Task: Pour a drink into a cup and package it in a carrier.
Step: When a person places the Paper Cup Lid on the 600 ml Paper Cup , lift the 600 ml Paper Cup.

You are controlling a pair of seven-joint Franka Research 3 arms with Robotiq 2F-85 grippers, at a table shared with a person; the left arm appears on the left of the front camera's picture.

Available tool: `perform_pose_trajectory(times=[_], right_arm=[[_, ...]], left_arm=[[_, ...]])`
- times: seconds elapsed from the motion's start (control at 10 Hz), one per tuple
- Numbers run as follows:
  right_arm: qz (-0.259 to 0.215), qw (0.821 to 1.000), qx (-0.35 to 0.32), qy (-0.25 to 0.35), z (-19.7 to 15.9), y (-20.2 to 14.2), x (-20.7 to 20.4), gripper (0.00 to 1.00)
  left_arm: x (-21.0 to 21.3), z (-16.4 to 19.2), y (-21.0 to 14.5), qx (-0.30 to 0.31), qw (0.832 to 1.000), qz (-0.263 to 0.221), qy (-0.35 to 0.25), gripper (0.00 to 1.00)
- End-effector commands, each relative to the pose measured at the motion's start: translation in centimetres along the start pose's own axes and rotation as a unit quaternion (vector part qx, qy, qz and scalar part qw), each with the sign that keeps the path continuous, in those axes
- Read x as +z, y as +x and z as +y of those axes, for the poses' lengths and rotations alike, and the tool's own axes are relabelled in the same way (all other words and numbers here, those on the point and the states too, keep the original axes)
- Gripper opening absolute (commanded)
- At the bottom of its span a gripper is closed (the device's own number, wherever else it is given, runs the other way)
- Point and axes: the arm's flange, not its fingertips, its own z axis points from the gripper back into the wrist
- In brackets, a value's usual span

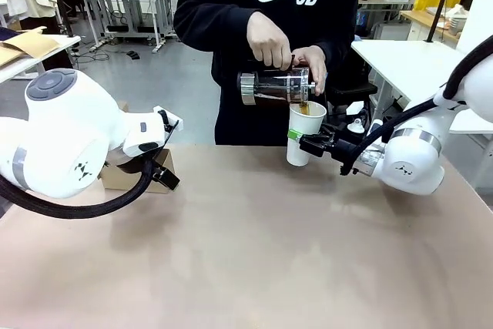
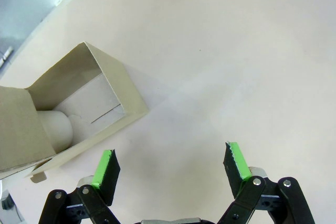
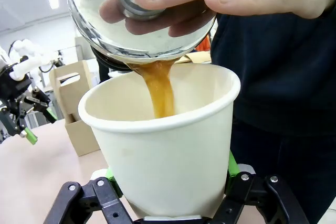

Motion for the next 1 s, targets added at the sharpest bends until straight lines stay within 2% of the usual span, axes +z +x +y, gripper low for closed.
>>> perform_pose_trajectory(times=[0.0, 0.9], right_arm=[[0.002, 1.0, 0.0, -0.001, 0.1, 0.02, -0.13, 0.81], [0.002, 1.0, 0.0, -0.001, 0.1, 0.02, -0.13, 0.81]], left_arm=[[0.02, 0.02, -0.01, 0.0, 1.0, 0.0, -0.001, 1.0], [0.02, 0.02, -0.01, 0.0, 1.0, 0.0, -0.001, 1.0]])
